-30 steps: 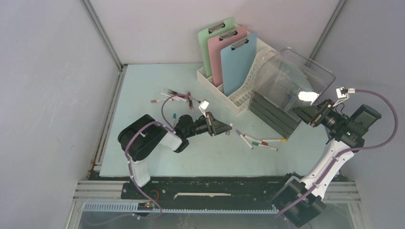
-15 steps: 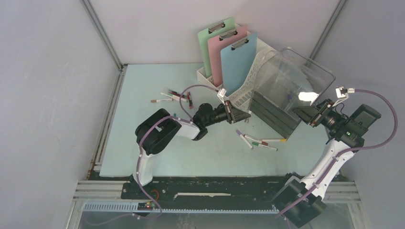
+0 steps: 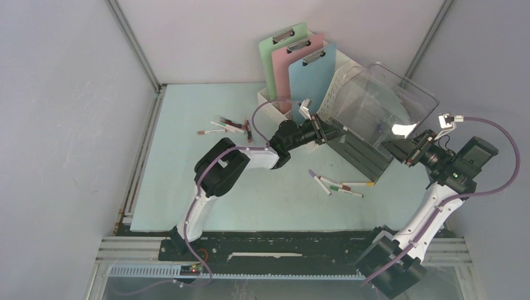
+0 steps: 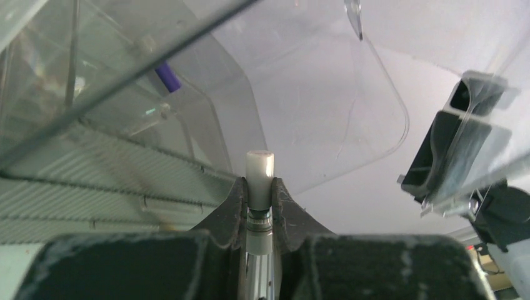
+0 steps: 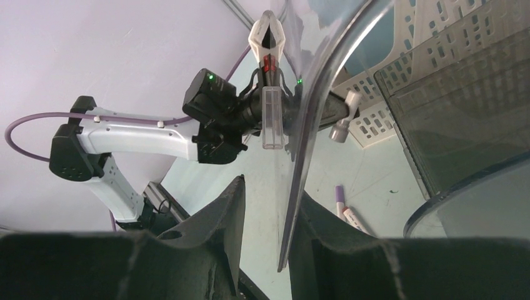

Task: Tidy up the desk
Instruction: Place the stationery in the storage box, then close the storage box at the center of the board.

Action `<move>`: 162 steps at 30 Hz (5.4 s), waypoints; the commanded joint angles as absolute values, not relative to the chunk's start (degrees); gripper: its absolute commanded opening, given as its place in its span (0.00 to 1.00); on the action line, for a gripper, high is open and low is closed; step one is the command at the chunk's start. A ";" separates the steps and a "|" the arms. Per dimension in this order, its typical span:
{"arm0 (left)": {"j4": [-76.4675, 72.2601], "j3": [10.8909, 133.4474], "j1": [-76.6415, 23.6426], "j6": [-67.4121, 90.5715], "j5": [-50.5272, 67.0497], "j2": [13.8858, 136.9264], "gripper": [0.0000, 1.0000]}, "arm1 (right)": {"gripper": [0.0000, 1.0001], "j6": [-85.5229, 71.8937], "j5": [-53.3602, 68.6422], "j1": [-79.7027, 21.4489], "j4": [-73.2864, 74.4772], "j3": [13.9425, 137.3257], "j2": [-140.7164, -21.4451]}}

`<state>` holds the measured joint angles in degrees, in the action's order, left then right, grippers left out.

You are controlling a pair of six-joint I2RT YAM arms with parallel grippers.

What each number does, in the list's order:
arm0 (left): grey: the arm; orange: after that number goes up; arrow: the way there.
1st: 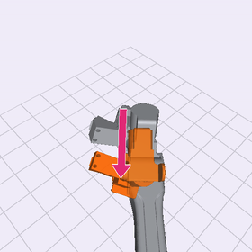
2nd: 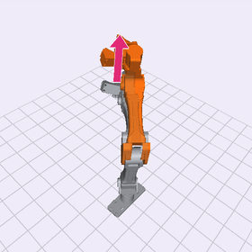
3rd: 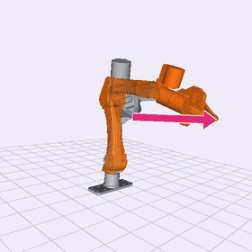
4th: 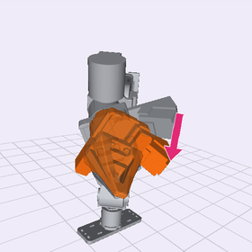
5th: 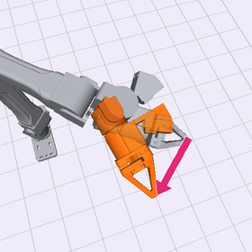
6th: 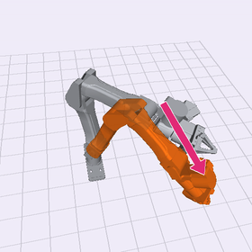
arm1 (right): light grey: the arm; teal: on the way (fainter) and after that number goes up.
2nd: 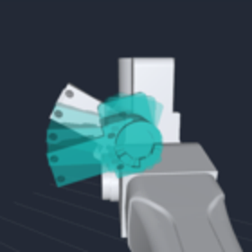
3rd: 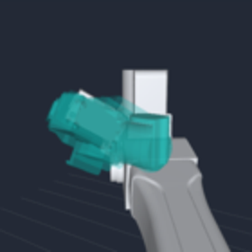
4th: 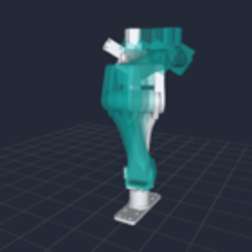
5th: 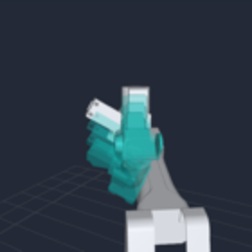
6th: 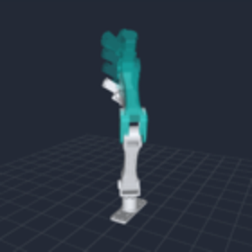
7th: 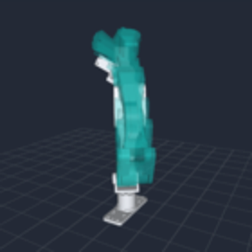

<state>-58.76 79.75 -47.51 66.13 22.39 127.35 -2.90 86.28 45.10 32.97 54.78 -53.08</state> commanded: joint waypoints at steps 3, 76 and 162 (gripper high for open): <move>-54.77 88.63 -47.95 71.04 18.94 130.67 0.07 | 0.37 -3.21 95.89 44.30 33.13 54.93 -51.42; -29.22 39.75 -49.98 27.07 -33.67 75.32 0.61 | 0.38 -7.01 97.84 44.29 25.71 52.24 -50.61; -73.63 30.61 -43.65 60.85 17.47 93.61 1.00 | 0.43 5.90 82.59 43.25 34.47 52.61 -47.69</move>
